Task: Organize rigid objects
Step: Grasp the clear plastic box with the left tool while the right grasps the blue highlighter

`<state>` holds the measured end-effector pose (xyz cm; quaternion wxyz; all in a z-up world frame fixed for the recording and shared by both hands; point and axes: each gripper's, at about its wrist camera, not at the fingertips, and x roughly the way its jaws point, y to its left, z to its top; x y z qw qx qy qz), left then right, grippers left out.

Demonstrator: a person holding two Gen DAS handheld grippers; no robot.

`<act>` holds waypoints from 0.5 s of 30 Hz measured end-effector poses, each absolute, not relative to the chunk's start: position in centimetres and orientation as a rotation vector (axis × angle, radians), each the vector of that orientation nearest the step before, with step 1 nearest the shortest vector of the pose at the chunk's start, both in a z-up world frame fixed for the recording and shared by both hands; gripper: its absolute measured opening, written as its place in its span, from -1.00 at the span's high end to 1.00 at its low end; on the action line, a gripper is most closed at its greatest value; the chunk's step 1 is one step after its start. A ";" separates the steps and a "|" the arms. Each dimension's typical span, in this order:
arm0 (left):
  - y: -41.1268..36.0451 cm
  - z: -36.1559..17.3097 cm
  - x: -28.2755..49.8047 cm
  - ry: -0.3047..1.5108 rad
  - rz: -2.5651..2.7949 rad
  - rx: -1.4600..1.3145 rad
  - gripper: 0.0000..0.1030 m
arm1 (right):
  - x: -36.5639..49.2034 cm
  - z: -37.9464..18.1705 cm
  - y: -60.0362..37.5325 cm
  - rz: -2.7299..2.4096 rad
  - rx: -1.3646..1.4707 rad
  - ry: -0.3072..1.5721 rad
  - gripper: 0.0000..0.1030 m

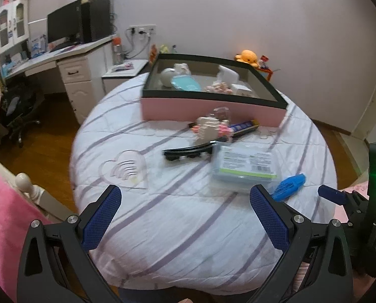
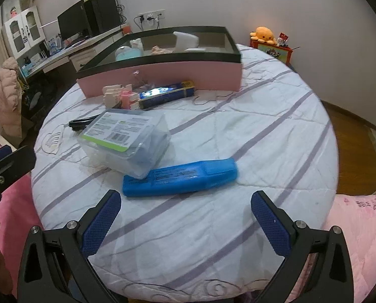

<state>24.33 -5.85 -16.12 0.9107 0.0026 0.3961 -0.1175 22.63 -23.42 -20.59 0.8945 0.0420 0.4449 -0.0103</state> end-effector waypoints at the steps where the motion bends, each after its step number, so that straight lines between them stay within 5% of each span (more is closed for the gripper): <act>1: -6.5 -16.3 24.5 0.819 -0.257 0.008 -1.00 | 22.5 -20.5 -23.8 -0.038 0.080 0.922 -1.00; 15: -12.8 -19.8 27.7 0.900 -0.364 0.038 -1.00 | 22.3 -21.8 -26.5 -0.076 0.070 0.941 -1.00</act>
